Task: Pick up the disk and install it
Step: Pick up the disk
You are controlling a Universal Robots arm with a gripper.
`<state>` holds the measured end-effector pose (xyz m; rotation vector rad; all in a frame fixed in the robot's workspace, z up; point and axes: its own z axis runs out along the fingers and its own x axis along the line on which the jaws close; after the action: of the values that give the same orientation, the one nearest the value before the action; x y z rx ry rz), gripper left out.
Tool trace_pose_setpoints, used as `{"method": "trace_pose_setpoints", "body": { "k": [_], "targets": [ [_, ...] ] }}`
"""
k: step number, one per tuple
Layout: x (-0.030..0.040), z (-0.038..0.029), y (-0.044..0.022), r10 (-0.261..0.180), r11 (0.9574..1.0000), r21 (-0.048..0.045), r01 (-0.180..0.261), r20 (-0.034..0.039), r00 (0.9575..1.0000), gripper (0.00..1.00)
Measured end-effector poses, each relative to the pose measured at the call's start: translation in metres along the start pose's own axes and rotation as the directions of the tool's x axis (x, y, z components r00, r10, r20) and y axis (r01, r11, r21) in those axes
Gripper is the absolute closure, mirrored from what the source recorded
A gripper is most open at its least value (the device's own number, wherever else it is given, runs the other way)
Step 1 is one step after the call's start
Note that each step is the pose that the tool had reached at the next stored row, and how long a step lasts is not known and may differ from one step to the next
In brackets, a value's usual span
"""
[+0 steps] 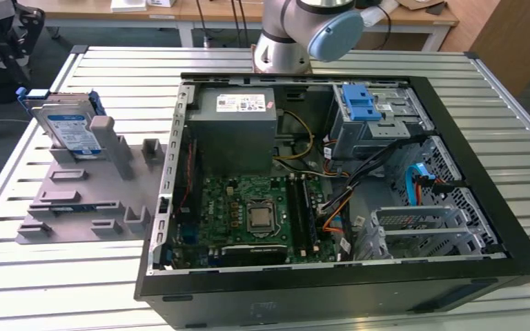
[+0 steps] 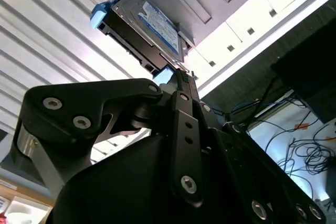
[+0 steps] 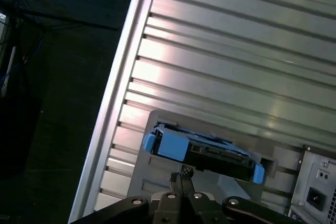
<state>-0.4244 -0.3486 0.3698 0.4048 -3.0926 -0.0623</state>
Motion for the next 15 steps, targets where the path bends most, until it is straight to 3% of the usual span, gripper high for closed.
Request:
{"method": "trace_pose_setpoints", "body": {
  "k": [5,11,15],
  "targets": [
    [0.0000,0.0002,0.0000,-0.082,0.9966,0.0012,0.082,-0.0036,0.9966,0.89],
    [0.0000,0.0004,0.0001,-0.135,0.9909,-0.0027,0.135,-0.0011,0.9909,0.89],
    [0.0000,0.0007,0.0000,-0.188,0.9821,-0.0039,0.188,-0.0002,0.9821,0.89]
  ]
}}
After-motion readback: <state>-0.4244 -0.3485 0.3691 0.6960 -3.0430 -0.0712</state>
